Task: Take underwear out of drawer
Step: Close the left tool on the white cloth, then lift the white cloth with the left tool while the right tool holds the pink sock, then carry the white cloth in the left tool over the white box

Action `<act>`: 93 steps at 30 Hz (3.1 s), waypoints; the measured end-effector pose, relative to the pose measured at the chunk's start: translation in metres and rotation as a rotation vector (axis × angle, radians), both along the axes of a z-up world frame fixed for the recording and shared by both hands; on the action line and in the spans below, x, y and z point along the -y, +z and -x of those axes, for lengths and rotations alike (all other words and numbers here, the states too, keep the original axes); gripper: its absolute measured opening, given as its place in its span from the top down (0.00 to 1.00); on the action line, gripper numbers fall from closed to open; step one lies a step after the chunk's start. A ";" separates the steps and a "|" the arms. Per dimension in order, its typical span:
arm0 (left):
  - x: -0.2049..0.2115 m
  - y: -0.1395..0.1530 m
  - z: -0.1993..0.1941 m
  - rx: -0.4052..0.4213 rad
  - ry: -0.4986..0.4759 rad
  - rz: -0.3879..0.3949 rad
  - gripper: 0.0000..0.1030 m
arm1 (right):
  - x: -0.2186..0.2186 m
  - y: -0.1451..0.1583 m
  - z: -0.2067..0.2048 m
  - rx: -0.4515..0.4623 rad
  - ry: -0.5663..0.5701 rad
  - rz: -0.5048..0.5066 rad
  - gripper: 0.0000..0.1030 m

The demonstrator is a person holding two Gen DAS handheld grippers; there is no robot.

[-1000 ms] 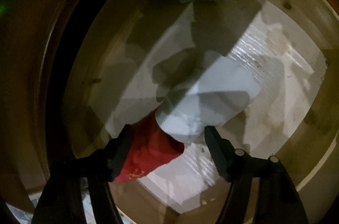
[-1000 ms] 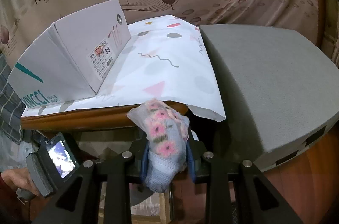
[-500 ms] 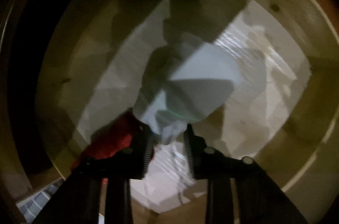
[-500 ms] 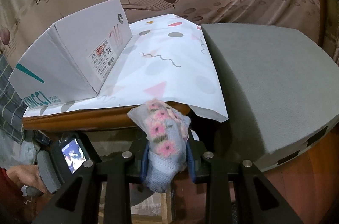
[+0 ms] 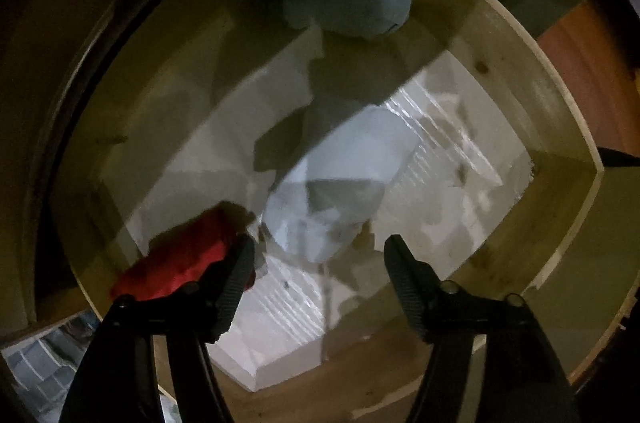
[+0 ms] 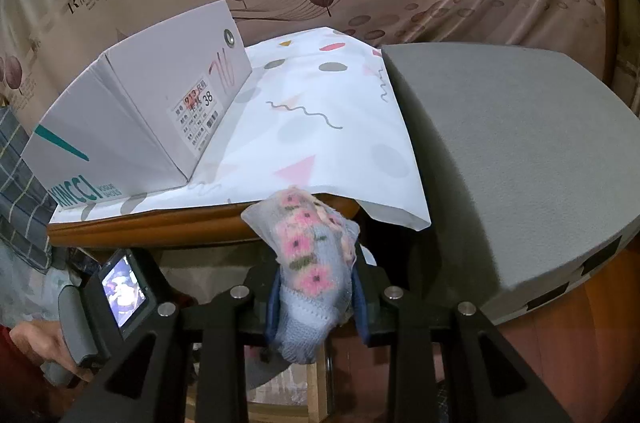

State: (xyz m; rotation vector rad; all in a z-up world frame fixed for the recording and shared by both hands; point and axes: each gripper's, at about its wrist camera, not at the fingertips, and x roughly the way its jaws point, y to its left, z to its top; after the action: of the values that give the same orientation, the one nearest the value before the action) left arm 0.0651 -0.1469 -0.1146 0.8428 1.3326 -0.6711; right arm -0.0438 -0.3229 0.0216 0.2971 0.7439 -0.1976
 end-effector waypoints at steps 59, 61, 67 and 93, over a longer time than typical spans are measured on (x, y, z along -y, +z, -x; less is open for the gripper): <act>-0.130 0.216 0.072 0.328 0.471 0.388 0.67 | -0.019 0.000 -0.003 0.007 0.051 0.071 0.72; -0.141 0.239 0.068 0.380 0.485 0.412 0.67 | -0.019 0.000 -0.002 0.008 0.051 0.067 0.72; -0.165 0.320 0.038 0.484 0.552 0.514 0.67 | -0.019 0.001 -0.001 0.010 0.050 0.070 0.72; -0.127 0.302 -0.162 0.483 0.686 0.358 0.66 | -0.016 0.001 -0.004 0.012 0.040 0.049 0.72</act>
State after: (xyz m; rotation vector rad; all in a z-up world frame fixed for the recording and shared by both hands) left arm 0.2275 -0.0203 0.1877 0.1972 0.9291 -0.1332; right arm -0.0401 -0.3071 0.0226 0.2363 0.7316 -0.1757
